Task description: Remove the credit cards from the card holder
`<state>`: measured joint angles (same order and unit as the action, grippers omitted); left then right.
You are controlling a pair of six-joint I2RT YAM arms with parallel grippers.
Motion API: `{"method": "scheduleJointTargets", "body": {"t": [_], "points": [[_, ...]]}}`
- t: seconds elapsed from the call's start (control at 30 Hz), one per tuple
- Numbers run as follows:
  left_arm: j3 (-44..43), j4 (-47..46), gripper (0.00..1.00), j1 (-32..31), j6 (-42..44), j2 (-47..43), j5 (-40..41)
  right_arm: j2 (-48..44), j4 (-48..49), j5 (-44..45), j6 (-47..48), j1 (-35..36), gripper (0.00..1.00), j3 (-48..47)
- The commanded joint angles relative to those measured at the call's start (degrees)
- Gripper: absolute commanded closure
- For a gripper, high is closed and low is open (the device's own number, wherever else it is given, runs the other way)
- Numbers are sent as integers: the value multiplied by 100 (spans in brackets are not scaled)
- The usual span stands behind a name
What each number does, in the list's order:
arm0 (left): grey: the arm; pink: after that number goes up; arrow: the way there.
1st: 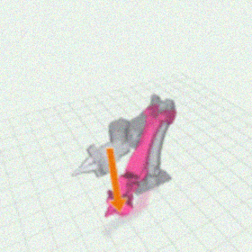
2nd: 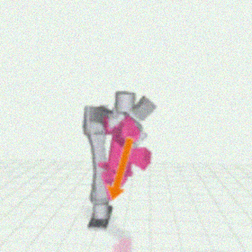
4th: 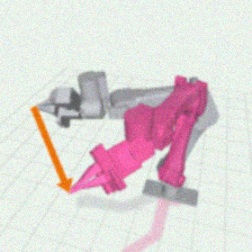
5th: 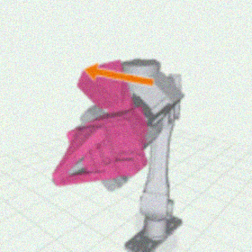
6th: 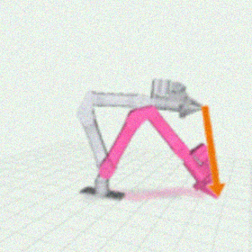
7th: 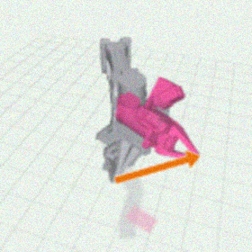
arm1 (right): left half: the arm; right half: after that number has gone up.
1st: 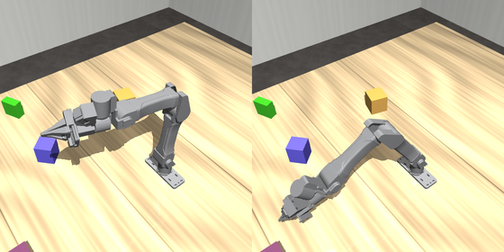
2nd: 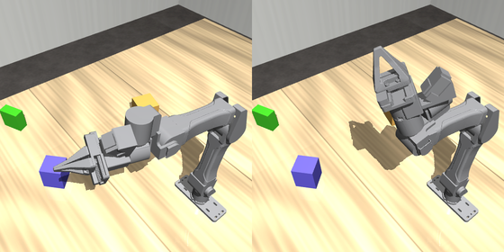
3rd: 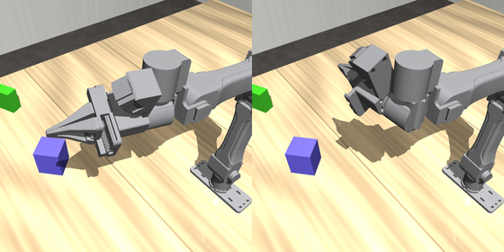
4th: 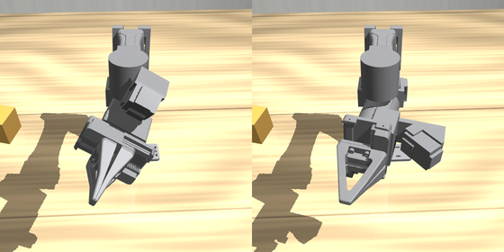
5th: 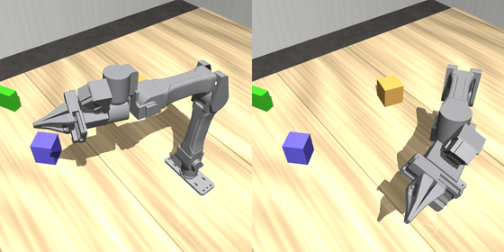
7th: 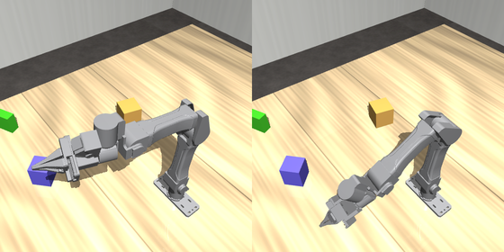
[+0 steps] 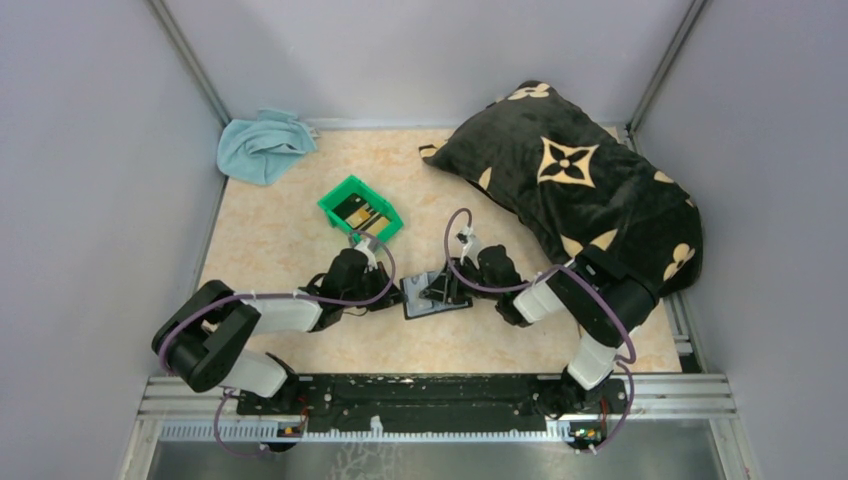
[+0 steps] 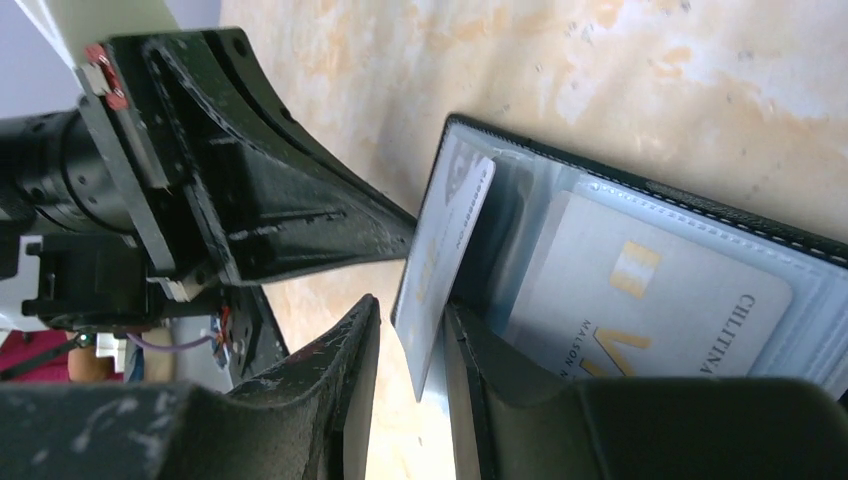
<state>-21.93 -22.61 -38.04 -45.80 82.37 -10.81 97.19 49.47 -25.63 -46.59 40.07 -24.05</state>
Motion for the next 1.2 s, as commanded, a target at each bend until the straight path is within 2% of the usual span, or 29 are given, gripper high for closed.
{"method": "scheduleJointTargets", "body": {"t": [0.0,0.23,0.4,0.63,1.0,1.17], "points": [[68,302,100,-54,57,40,-101,10,315,-193,22,105,70,-360],[54,301,100,-54,58,54,-107,129,326,-205,9,150,70,-430],[141,313,100,-54,38,-22,-16,-48,5,-52,163,134,77,-344],[188,264,100,-49,76,16,66,-474,-310,-19,308,-125,81,-212],[267,123,100,-37,67,140,74,-781,-635,-44,530,-439,81,-40],[232,173,100,-28,88,106,70,-887,-777,70,616,-509,92,23]]}}
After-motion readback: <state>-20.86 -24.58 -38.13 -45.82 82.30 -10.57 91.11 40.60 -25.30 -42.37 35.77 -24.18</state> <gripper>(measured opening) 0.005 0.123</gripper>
